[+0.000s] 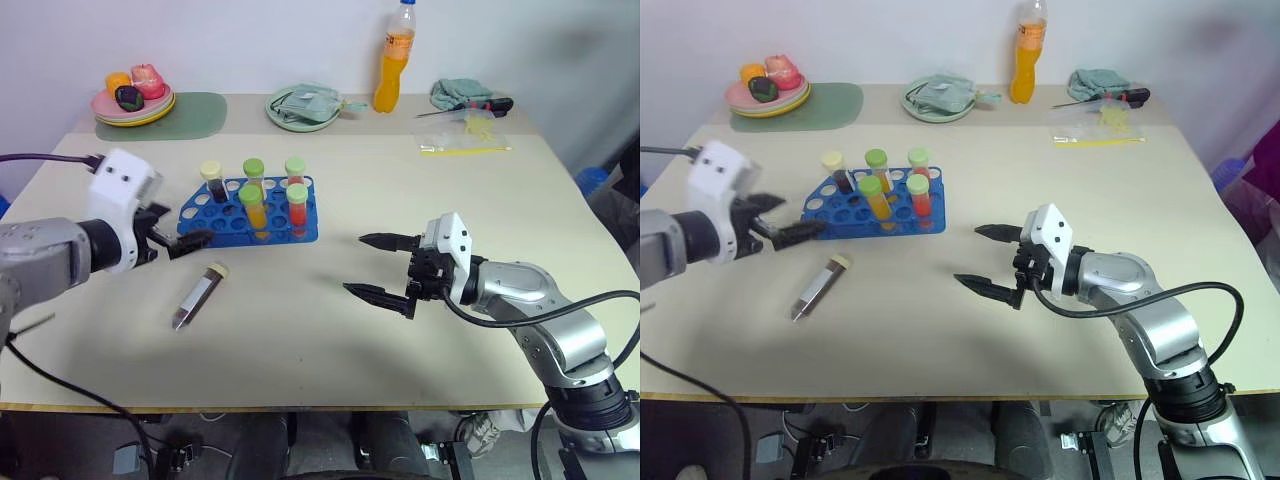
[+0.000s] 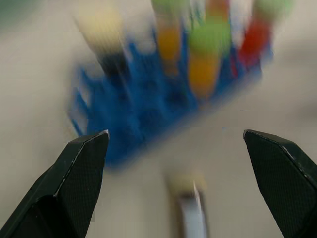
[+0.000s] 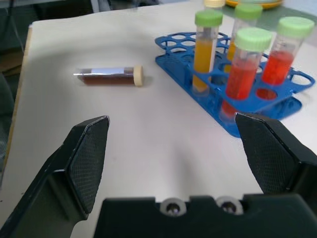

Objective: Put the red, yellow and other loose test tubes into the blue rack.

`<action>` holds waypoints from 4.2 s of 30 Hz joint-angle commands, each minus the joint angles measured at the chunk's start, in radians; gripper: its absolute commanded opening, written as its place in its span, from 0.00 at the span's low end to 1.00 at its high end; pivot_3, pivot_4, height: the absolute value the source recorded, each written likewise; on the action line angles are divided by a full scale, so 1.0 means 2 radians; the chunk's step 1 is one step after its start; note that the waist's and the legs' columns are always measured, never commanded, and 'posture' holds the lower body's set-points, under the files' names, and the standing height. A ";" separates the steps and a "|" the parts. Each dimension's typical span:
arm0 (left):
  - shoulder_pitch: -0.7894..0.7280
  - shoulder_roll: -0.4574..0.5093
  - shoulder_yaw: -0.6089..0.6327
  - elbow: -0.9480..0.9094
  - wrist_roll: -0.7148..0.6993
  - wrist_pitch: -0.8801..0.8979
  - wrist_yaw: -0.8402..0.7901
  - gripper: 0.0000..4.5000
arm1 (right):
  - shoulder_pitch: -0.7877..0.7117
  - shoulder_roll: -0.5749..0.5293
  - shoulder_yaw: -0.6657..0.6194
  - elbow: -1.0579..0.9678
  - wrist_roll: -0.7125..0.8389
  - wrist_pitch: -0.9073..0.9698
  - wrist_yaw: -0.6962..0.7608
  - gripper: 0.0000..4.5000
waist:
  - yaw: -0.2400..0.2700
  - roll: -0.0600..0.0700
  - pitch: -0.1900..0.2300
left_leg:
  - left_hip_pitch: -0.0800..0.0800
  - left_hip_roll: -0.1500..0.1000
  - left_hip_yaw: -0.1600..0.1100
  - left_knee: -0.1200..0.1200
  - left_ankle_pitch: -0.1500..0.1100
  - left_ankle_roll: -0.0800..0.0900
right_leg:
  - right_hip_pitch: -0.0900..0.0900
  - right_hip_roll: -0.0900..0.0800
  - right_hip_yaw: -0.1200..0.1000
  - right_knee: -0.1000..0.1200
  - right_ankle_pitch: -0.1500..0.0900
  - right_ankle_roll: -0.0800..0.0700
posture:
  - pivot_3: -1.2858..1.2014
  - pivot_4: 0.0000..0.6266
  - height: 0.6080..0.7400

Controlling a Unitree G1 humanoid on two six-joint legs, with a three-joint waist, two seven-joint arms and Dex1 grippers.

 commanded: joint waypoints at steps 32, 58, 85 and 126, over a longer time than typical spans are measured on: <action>-0.083 0.017 -0.155 0.135 -0.066 0.050 0.112 0.18 | 0.016 0.018 0.019 -0.038 -0.009 -0.011 -0.017 1.00 | -0.010 0.000 0.000 | -0.001 0.001 0.000 -0.001 0.000 -0.001 | -0.002 -0.001 0.001 0.000 0.000 0.000 | 0.52 0.24 1.00; 0.130 -0.400 -0.062 0.181 0.482 -0.814 0.134 0.18 | 0.001 0.051 0.041 -0.037 -0.013 -0.005 -0.034 1.00 | 0.003 -0.001 0.000 | -0.003 0.000 0.001 0.000 0.001 0.000 | -0.003 -0.002 0.001 -0.001 0.001 -0.001 | 0.52 0.24 1.00; 0.142 -0.457 -0.039 0.206 0.469 -0.809 0.110 0.18 | 0.012 0.050 0.044 -0.032 -0.026 -0.022 -0.030 1.00 | 0.003 -0.001 -0.001 | -0.002 0.000 0.001 0.000 0.001 0.000 | -0.001 -0.002 0.000 0.000 0.002 0.000 | 0.52 0.24 1.00; 0.141 -0.464 -0.030 0.246 0.499 -0.824 0.124 0.39 | 0.016 0.052 0.045 -0.046 -0.023 -0.009 -0.034 1.00 | 0.002 0.000 -0.001 | -0.001 0.000 0.001 0.000 0.001 0.000 | -0.001 -0.001 0.000 0.000 0.002 0.000 | 0.52 0.24 1.00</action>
